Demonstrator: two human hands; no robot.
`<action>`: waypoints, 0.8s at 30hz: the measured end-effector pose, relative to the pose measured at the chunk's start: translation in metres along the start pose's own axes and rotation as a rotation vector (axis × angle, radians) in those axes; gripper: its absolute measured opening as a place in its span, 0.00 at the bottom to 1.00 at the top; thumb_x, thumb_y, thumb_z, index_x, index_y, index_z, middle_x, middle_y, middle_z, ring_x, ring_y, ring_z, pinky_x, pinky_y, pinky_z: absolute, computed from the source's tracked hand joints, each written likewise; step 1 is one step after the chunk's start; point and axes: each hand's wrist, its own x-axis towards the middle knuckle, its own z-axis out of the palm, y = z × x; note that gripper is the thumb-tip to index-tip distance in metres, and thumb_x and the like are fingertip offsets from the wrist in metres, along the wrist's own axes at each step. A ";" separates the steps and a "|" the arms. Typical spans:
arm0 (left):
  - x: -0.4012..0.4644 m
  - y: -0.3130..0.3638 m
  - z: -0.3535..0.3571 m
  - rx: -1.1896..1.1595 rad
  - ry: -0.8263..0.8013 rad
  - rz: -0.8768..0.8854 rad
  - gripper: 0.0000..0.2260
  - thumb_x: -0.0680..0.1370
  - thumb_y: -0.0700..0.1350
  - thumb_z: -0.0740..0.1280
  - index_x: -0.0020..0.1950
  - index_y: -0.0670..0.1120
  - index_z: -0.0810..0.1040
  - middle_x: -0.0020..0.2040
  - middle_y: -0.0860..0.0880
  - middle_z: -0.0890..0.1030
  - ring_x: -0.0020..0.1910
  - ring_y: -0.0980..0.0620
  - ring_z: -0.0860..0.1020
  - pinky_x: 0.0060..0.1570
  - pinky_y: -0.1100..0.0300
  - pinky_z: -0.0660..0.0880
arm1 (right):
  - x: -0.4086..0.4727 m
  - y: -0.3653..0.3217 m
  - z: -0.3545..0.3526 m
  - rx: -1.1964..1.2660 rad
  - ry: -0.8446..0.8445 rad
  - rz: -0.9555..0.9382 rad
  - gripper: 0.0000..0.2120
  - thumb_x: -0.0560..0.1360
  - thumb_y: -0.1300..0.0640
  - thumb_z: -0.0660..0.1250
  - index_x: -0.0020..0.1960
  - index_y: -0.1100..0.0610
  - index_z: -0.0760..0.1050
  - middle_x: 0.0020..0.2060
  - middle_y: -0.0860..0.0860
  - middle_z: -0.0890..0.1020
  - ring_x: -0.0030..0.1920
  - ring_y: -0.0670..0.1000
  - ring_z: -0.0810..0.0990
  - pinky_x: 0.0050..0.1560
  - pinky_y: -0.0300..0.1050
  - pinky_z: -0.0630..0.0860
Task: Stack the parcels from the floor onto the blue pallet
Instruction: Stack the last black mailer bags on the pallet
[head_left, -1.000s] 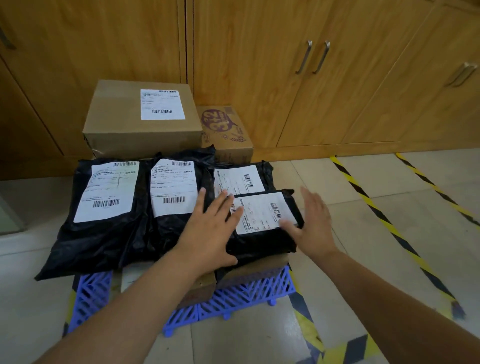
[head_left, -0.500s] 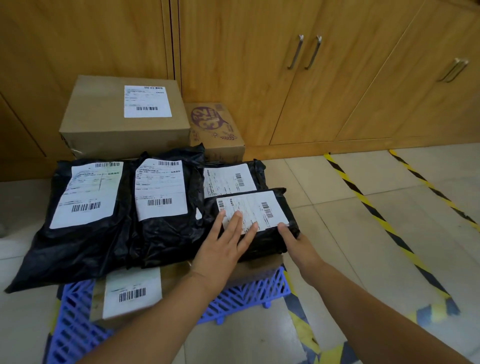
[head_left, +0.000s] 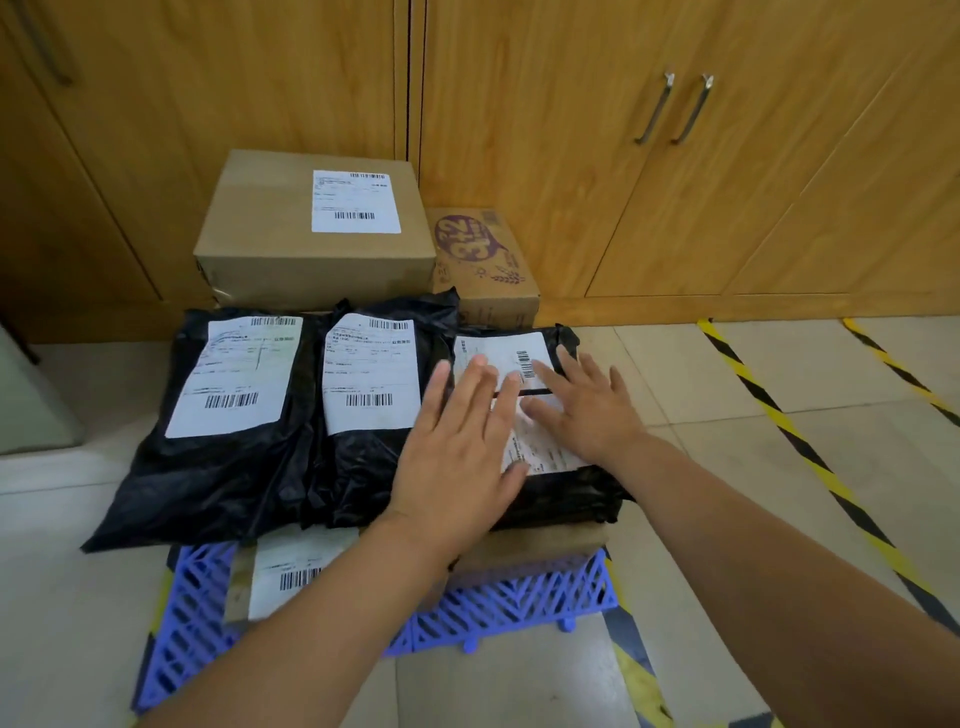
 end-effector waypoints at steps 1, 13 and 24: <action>-0.003 -0.009 -0.004 -0.003 0.008 -0.061 0.34 0.73 0.58 0.60 0.73 0.39 0.62 0.70 0.41 0.71 0.74 0.44 0.59 0.73 0.43 0.51 | 0.004 -0.003 0.004 -0.037 -0.051 -0.017 0.32 0.76 0.31 0.45 0.77 0.41 0.47 0.78 0.48 0.47 0.77 0.52 0.43 0.75 0.59 0.42; -0.175 -0.055 0.023 0.050 -0.334 0.164 0.49 0.62 0.49 0.78 0.77 0.46 0.56 0.68 0.45 0.74 0.67 0.48 0.65 0.71 0.56 0.48 | -0.055 -0.004 0.032 -0.156 0.035 -0.140 0.51 0.56 0.18 0.30 0.75 0.37 0.40 0.78 0.47 0.44 0.77 0.57 0.41 0.72 0.65 0.42; -0.170 -0.056 0.032 0.036 -0.364 -0.040 0.40 0.54 0.32 0.65 0.67 0.43 0.65 0.62 0.43 0.79 0.60 0.45 0.79 0.69 0.56 0.48 | -0.055 -0.002 0.041 -0.229 0.089 -0.152 0.45 0.60 0.22 0.34 0.74 0.37 0.33 0.78 0.46 0.45 0.77 0.55 0.42 0.73 0.64 0.46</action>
